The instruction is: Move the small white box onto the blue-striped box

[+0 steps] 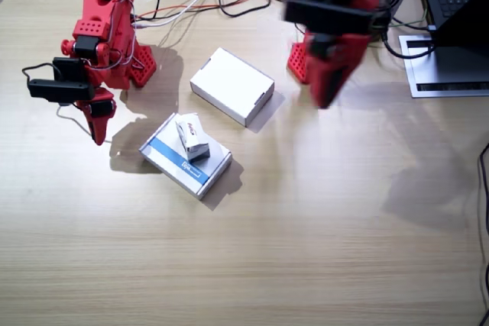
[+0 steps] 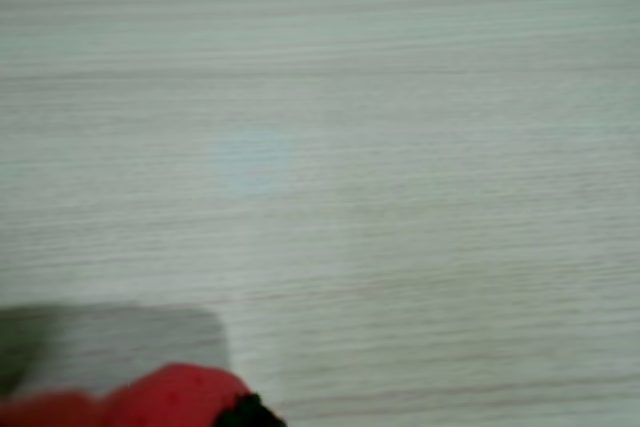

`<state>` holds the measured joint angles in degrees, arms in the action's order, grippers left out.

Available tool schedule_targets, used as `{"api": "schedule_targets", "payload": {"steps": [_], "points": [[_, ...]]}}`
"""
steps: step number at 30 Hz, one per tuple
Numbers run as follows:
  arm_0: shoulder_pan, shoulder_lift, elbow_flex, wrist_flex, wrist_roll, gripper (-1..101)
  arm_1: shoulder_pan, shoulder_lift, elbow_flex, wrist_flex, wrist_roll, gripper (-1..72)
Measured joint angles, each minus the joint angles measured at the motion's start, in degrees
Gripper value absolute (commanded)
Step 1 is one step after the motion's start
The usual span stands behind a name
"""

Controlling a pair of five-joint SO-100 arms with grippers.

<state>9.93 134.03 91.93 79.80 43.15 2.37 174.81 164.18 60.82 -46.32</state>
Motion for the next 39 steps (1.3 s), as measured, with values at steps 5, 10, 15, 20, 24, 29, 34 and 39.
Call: {"api": "schedule_targets", "payload": {"steps": [5, 10, 15, 20, 24, 29, 34, 39], "points": [[-8.44, 35.16, 46.32, -10.90, 5.27, 0, -0.62, 0.00, 0.00, 0.97, 0.00, 0.1], [-6.33, 50.63, 68.03, -13.18, 5.19, 0, -1.32, 0.00, 0.00, 1.14, 0.00, 0.1], [-2.81, 51.59, 77.70, -14.77, 6.42, 0, -1.32, 0.88, 0.00, 6.15, -5.54, 0.1], [-3.16, 51.68, 81.91, -16.87, 10.20, 2, -4.66, 1.67, 0.00, 16.88, -20.21, 0.2], [-6.24, 51.86, 83.23, -16.96, 12.83, 0, -4.75, 1.85, 0.00, 19.78, -24.70, 0.2], [-6.86, 51.94, 83.23, -12.92, 20.21, 0, -4.13, 2.11, 0.00, 20.04, -28.30, 0.2], [-8.53, 51.86, 83.23, -11.95, 20.48, 0, -4.04, 2.11, 0.00, 20.04, -44.65, 0.3], [-8.61, 51.86, 83.23, -11.78, 22.24, 0, -4.22, 2.11, 0.00, 20.04, -40.43, 0.3]]}}
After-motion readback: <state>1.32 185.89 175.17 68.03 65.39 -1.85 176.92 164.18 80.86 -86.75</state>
